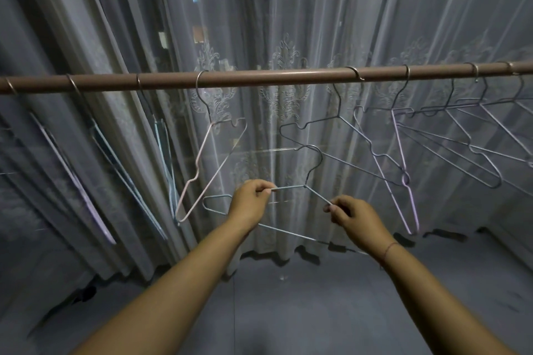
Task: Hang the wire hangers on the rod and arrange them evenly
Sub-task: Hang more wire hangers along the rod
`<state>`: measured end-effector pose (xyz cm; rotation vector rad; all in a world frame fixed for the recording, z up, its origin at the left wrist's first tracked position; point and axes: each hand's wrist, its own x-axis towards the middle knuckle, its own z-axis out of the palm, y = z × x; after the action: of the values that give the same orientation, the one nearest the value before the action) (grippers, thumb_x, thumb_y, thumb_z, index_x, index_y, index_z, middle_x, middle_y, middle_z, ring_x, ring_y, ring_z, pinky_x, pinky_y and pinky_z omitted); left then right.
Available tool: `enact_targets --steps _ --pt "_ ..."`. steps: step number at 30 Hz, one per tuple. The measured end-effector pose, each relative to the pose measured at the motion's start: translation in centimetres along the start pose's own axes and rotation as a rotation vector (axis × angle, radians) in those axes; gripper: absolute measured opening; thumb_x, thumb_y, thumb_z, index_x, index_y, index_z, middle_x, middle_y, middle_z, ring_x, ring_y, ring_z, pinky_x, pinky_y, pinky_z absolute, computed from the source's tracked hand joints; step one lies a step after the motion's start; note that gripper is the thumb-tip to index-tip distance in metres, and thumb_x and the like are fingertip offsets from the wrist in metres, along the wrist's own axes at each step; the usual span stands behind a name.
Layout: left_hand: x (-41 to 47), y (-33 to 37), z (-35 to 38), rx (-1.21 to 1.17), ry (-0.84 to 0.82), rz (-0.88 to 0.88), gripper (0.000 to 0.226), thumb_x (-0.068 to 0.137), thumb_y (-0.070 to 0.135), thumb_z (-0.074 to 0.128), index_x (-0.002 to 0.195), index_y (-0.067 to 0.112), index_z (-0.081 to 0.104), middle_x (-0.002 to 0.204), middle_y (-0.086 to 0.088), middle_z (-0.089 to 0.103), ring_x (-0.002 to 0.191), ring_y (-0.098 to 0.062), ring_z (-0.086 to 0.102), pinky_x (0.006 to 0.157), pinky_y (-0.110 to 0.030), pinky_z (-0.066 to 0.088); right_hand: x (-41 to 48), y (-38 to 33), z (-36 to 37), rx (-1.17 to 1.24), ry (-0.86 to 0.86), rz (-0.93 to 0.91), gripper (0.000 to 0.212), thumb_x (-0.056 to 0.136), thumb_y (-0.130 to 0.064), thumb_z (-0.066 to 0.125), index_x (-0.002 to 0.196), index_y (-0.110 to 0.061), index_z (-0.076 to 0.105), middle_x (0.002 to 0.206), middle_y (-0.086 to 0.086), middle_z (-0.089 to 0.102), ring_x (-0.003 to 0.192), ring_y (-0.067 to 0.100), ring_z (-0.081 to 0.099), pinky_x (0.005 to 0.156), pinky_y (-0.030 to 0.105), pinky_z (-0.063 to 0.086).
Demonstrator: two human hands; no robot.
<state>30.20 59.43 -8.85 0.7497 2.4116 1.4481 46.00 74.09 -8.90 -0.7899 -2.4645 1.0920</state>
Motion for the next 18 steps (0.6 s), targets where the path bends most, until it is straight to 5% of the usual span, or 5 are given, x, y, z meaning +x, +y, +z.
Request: enact_targets --steps 4,10,13,18 --pt "-1.7 1.9 0.7 0.003 0.285 0.109 0.008 0.080 0.022 0.069 0.085 0.021 0.063 0.097 0.005 0.054 0.097 -0.010 0.047 0.088 -0.021 0.037 -1.2 -0.5 0.6 0.188 0.039 0.033 0.019 0.091 -0.011 0.052 0.079 -0.018 0.065 0.059 -0.003 0.053 0.056 0.011 0.050 0.061 0.026 0.046" --pt "-3.5 4.5 4.2 -0.422 -0.095 -0.118 0.020 0.080 0.024 0.069 0.081 0.004 0.070 0.071 -0.006 0.070 0.059 -0.005 0.060 0.065 -0.023 0.046 -2.5 -3.2 1.4 0.396 0.077 0.035 0.018 0.091 -0.006 0.049 0.086 -0.006 0.066 0.059 0.004 0.053 0.054 0.014 0.049 0.048 0.014 0.047" --pt "-3.2 5.9 4.1 -0.485 -0.107 -0.091 0.016 0.084 0.017 0.065 0.071 0.010 0.068 0.058 -0.001 0.064 0.051 -0.002 0.057 0.064 -0.020 0.045 -3.0 -4.4 1.3 0.494 0.072 0.032 0.022 0.093 -0.002 0.043 0.096 -0.004 0.065 0.063 0.005 0.058 0.058 0.016 0.053 0.052 0.016 0.049" --pt "-2.6 7.9 1.9 -0.630 -0.120 -0.073 0.014 0.089 0.010 0.058 0.076 0.007 0.064 0.065 -0.002 0.064 0.045 0.001 0.053 0.054 -0.012 0.047 -3.6 -6.0 0.1 0.584 -0.017 -0.009 0.021 0.093 -0.001 0.044 0.093 -0.011 0.063 0.061 0.002 0.062 0.060 0.016 0.054 0.055 0.017 0.046"
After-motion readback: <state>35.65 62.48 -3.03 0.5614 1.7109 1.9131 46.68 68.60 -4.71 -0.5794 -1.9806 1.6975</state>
